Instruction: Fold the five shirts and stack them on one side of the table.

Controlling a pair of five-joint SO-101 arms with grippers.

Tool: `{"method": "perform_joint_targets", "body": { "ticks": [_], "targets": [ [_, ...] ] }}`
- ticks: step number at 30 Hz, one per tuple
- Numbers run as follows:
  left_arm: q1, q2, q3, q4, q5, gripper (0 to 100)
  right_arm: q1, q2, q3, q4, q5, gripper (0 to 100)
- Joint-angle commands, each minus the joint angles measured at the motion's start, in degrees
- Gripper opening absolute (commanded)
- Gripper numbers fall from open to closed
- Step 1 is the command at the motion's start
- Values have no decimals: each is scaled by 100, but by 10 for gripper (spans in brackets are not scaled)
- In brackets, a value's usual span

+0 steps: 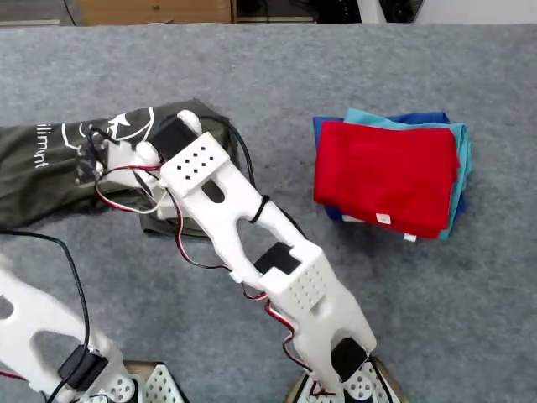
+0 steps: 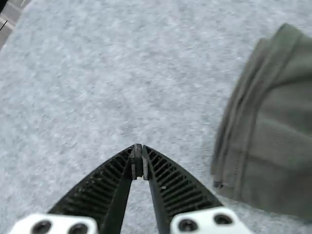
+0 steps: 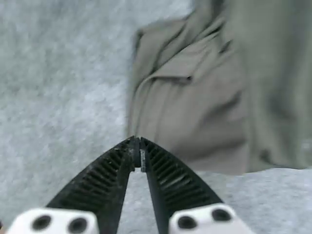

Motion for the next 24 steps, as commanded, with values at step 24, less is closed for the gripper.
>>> {"method": "perform_joint_targets", "body": {
  "ticks": [24],
  "targets": [
    [-167,-4558,7525,-686,0,19,-198,-576,3574,-3314,281,224]
  ]
}}
